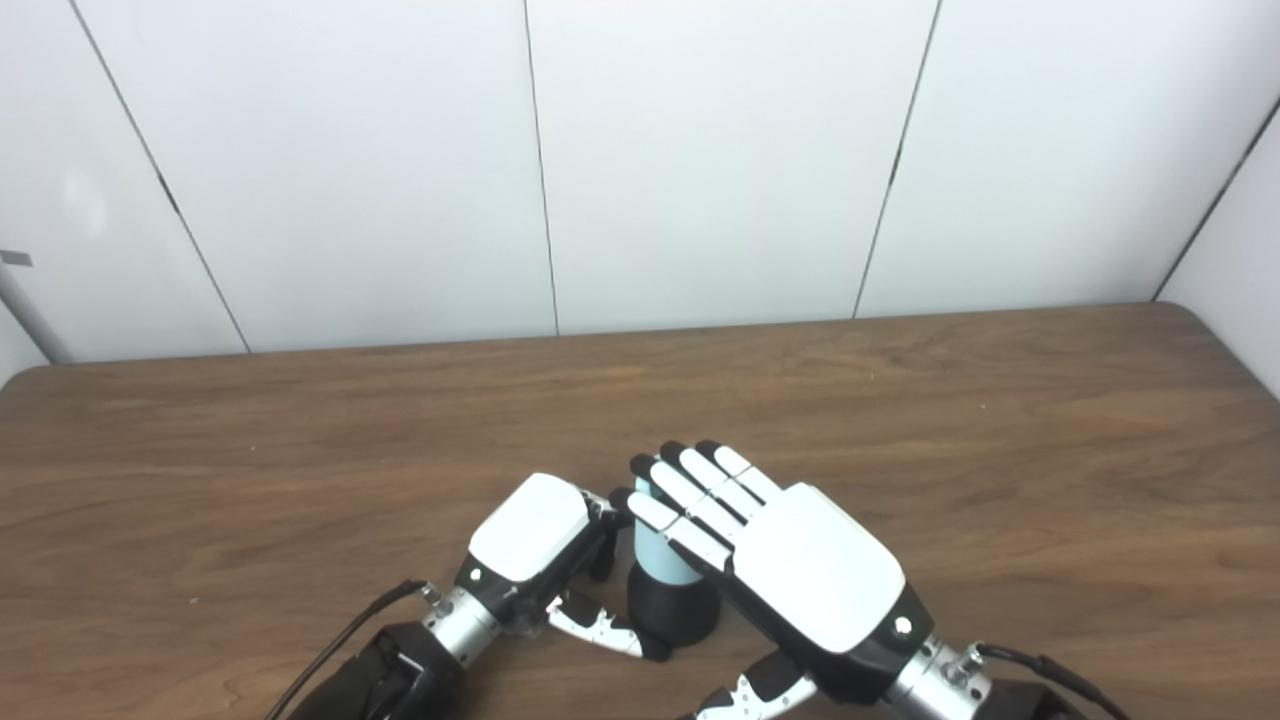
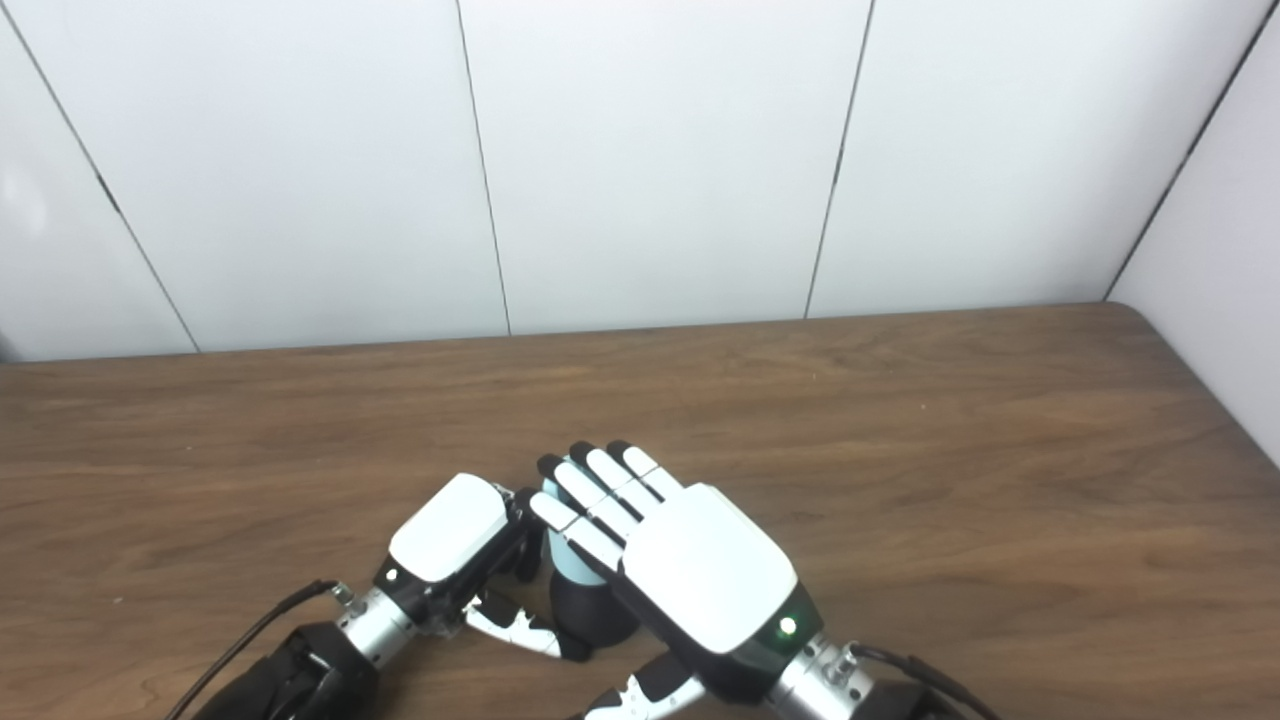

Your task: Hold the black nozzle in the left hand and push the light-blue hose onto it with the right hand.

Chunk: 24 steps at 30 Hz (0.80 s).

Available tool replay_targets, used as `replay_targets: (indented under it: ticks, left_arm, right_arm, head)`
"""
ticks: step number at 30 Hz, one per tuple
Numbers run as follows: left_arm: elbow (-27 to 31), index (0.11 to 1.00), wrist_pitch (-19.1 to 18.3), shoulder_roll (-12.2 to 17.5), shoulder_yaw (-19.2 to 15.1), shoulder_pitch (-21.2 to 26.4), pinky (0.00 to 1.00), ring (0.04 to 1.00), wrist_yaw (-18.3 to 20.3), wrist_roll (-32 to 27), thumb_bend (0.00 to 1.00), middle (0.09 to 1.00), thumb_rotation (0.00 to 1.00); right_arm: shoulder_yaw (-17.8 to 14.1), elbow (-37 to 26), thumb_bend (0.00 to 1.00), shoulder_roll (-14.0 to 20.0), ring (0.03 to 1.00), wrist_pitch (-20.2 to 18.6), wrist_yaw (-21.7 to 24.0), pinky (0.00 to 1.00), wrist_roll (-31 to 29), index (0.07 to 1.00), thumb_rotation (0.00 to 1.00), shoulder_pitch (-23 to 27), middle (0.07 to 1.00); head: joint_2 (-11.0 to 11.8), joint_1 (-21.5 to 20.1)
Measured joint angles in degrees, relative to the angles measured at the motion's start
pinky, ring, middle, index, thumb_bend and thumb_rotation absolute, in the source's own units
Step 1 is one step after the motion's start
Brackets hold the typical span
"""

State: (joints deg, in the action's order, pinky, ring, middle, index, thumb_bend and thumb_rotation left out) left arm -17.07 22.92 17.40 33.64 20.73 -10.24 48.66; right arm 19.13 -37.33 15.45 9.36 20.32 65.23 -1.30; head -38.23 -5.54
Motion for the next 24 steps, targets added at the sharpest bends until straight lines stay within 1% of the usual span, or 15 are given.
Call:
replay_targets:
  ticks: [3, 6, 9, 12, 15, 16, 19, 24]
  left_arm:
    - [0.0, 0.518, 0.0, 0.0, 0.0, 0.0, 0.29, 0.347, 0.1, -0.2, 0.52, 0.41, 0.0]
    - [0.0, 0.514, 0.0, 0.0, 0.0, 0.0, 0.28, 0.333, 0.1, -0.2, 0.52, 0.403, 0.0]
    - [0.0, 0.519, 0.0, 0.0, 0.0, 0.0, 0.31, 0.367, 0.2, -0.3, 0.52, 0.42, 0.0]
    - [0.0, 0.522, 0.0, 0.0, 0.0, 0.0, 0.33, 0.381, 0.2, -0.3, 0.52, 0.427, 0.0]
    - [0.0, 0.522, 0.0, 0.0, 0.0, 0.0, 0.32, 0.379, 0.2, -0.3, 0.52, 0.428, 0.0]
    - [0.0, 0.521, 0.0, 0.0, 0.0, 0.0, 0.32, 0.377, 0.2, -0.3, 0.52, 0.426, 0.0]
    - [0.0, 0.52, 0.0, 0.0, 0.0, 0.0, 0.33, 0.38, 0.2, -0.3, 0.52, 0.43, 0.0]
    - [0.0, 0.517, 0.0, 0.0, 0.0, 0.0, 0.33, 0.39, 0.2, -0.3, 0.52, 0.44, 0.0]
  right_arm:
    - [0.0, 0.0, 0.82, 0.0, 0.99, 0.0, 0.0, 0.89, 0.0, 0.939, 0.95, 0.0, 0.996]
    - [0.0, 0.0, 0.82, 0.0, 0.979, 0.0, 0.0, 0.88, 0.0, 0.942, 0.93, 0.0, 0.987]
    - [0.0, 0.2, 0.82, 0.0, 0.979, 0.0, -0.7, 0.89, -0.2, 0.944, 0.91, -0.1, 0.983]
    - [0.1, 0.7, 0.84, 0.0, 0.962, 0.1, -2.0, 0.86, -0.2, 0.927, 0.9, -0.3, 0.97]
    - [0.2, 1.2, 0.83, -0.2, 0.982, 0.1, -3.4, 0.88, -0.2, 0.941, 0.9, -0.5, 0.983]
    - [0.2, 1.2, 0.83, -0.2, 0.993, 0.1, -3.4, 0.91, -0.2, 0.949, 0.88, -0.5, 0.988]
    - [0.1, 1.3, 0.85, -0.3, 0.992, 0.1, -3.4, 0.92, -0.2, 0.941, 0.87, -0.1, 0.986]
    - [0.0, 1.6, 0.85, -0.6, 1.0, 0.1, -3.2, 0.99, -0.9, 0.943, 0.85, 0.2, 0.996]
  head:
    - [0.0, 0.1]
    - [0.0, 0.0]
    - [0.1, -0.2]
    - [0.1, -0.2]
    - [0.3, -0.2]
    - [0.3, -0.2]
    - [0.3, -0.2]
    - [0.5, -0.3]
